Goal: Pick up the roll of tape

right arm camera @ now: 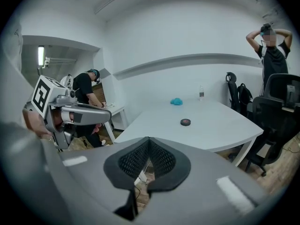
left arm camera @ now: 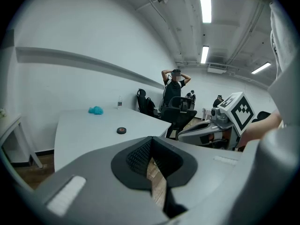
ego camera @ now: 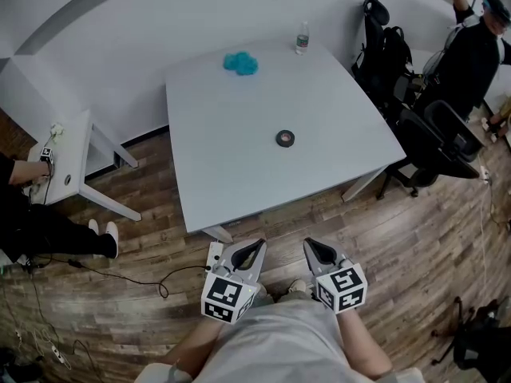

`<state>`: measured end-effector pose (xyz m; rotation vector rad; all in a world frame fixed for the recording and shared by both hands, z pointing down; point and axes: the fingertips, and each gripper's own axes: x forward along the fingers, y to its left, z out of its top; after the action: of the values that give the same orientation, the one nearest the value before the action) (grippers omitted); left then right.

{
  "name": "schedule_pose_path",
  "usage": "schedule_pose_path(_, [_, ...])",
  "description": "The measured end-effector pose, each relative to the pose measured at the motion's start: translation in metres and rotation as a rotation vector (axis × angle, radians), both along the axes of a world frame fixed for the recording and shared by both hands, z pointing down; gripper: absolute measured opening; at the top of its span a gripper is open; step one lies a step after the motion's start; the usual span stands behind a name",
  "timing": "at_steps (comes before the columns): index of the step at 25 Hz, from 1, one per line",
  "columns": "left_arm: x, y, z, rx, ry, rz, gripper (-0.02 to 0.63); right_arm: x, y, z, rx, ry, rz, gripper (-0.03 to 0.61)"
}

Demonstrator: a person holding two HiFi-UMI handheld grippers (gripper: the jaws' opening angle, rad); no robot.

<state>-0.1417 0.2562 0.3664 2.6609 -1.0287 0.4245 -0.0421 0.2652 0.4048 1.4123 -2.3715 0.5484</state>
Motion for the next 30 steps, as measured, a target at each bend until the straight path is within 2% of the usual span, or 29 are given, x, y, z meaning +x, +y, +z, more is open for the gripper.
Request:
schedule_pose_path(6, [-0.019, 0.002, 0.008, -0.011, 0.003, 0.011, 0.02, -0.016, 0.004, 0.005, -0.005, 0.008, 0.013, 0.006])
schedule_pose_path(14, [-0.015, -0.014, 0.009, -0.006, 0.005, 0.029, 0.02, -0.017, -0.011, 0.01, -0.011, 0.004, 0.012, 0.006])
schedule_pose_path(30, [0.007, -0.109, 0.013, -0.011, 0.002, -0.016, 0.02, 0.007, -0.115, 0.011, -0.001, 0.001, -0.024, 0.006])
